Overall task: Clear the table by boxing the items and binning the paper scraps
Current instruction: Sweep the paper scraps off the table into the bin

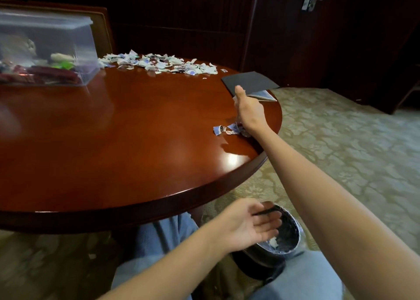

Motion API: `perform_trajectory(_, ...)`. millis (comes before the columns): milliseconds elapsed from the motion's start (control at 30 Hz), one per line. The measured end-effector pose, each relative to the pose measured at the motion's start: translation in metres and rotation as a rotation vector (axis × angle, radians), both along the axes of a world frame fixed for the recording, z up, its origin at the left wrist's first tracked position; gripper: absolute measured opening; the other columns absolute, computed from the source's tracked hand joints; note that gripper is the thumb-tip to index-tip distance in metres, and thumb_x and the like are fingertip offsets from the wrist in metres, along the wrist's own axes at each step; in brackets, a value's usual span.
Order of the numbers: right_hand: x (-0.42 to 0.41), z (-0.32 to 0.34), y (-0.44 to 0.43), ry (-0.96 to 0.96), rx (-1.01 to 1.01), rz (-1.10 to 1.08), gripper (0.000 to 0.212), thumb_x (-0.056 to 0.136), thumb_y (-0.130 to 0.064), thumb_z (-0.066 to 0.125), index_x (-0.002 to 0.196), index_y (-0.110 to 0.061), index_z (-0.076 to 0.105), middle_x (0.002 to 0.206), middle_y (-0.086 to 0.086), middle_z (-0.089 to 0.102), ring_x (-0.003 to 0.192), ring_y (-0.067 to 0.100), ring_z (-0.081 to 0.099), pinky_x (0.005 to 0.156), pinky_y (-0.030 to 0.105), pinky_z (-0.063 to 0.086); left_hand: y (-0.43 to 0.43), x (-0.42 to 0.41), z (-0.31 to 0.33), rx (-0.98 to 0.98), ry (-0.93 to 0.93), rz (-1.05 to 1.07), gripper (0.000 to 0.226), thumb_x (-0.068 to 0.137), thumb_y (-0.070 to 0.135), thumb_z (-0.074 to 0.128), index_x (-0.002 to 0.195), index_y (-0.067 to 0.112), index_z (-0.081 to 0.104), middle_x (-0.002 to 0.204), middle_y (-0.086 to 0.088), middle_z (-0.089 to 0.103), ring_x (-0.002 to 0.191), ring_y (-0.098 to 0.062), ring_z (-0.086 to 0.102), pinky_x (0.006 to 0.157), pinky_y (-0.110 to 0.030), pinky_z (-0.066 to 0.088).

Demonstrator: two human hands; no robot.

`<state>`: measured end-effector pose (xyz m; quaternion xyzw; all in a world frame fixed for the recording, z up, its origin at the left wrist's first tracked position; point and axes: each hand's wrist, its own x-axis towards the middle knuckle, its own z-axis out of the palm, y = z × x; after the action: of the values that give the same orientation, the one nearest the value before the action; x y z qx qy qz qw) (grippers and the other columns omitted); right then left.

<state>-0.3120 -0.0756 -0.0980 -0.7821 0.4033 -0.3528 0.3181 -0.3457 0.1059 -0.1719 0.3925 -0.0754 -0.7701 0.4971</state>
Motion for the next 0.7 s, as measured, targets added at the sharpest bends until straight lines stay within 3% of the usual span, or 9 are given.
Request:
perform_trajectory(67, -0.001, 0.001, -0.001, 0.002, 0.006, -0.015, 0.053, 0.101, -0.044, 0.022, 0.054, -0.023, 0.037, 0.060, -0.006, 0.045, 0.061, 0.013, 0.045, 0.064, 0.030, 0.032, -0.007, 0.008, -0.016, 0.052, 0.075, 0.062, 0.026, 0.093, 0.005, 0.036, 0.080, 0.002, 0.058, 0.075, -0.017, 0.063, 0.079, -0.028, 0.056, 0.079, -0.036, 0.045)
perform_trajectory(167, -0.009, 0.001, -0.008, 0.239, -0.140, -0.048, 0.035, 0.101, -0.024, 0.023, 0.076, -0.013, 0.045, 0.083, 0.014, 0.059, 0.089, 0.034, 0.056, 0.069, 0.035, 0.038, -0.013, 0.023, -0.035, 0.102, 0.160, 0.164, 0.030, 0.095, 0.015, 0.039, 0.081, -0.001, 0.060, 0.081, -0.020, 0.063, 0.082, -0.031, 0.056, 0.084, -0.042, 0.042)
perform_trajectory(267, -0.006, -0.003, -0.010, 0.454, -0.271, -0.025, 0.022, 0.097, -0.013, 0.032, 0.090, -0.010, 0.053, 0.100, 0.011, 0.062, 0.096, 0.032, 0.058, 0.069, 0.034, 0.040, -0.022, 0.035, -0.046, 0.056, 0.204, 0.267, 0.039, 0.097, 0.025, 0.036, 0.085, -0.001, 0.062, 0.084, -0.020, 0.067, 0.081, -0.031, 0.061, 0.072, -0.042, 0.051)
perform_trajectory(333, 0.004, -0.005, -0.005, 0.512, -0.302, 0.039, 0.028, 0.098, -0.020, 0.030, 0.100, -0.012, 0.057, 0.106, 0.009, 0.064, 0.096, 0.029, 0.059, 0.073, 0.034, 0.044, -0.027, 0.041, -0.052, 0.050, 0.242, 0.306, 0.042, 0.097, 0.027, 0.036, 0.085, -0.004, 0.063, 0.082, -0.021, 0.068, 0.075, -0.031, 0.066, 0.062, -0.040, 0.056)
perform_trajectory(400, 0.015, -0.006, -0.001, 0.525, -0.302, 0.130, 0.035, 0.099, -0.027, 0.026, 0.108, -0.020, 0.059, 0.108, 0.004, 0.065, 0.096, 0.027, 0.059, 0.075, 0.032, 0.043, -0.029, 0.045, -0.054, 0.045, 0.280, 0.320, 0.032, 0.091, 0.020, 0.046, 0.084, -0.007, 0.063, 0.081, -0.023, 0.068, 0.064, -0.032, 0.070, 0.054, -0.042, 0.057)
perform_trajectory(533, 0.025, -0.005, 0.006, 0.516, -0.289, 0.276, 0.032, 0.099, -0.034, 0.032, 0.102, -0.027, 0.063, 0.103, -0.005, 0.067, 0.094, 0.019, 0.059, 0.072, 0.028, 0.038, -0.024, 0.045, -0.047, 0.001, 0.330, 0.327, 0.033, 0.068, 0.013, 0.053, 0.092, -0.009, 0.058, 0.086, -0.027, 0.065, 0.060, -0.036, 0.069, 0.050, -0.047, 0.055)
perform_trajectory(700, 0.020, -0.005, 0.020, 0.494, -0.306, 0.404, 0.032, 0.099, -0.042, 0.036, 0.105, -0.025, 0.062, 0.101, -0.005, 0.068, 0.092, 0.016, 0.060, 0.076, 0.032, 0.045, -0.023, 0.040, -0.046, -0.046, 0.321, 0.257, 0.030, 0.077, 0.017, 0.050, 0.094, -0.005, 0.062, 0.085, -0.024, 0.069, 0.065, -0.034, 0.070, 0.055, -0.045, 0.056)
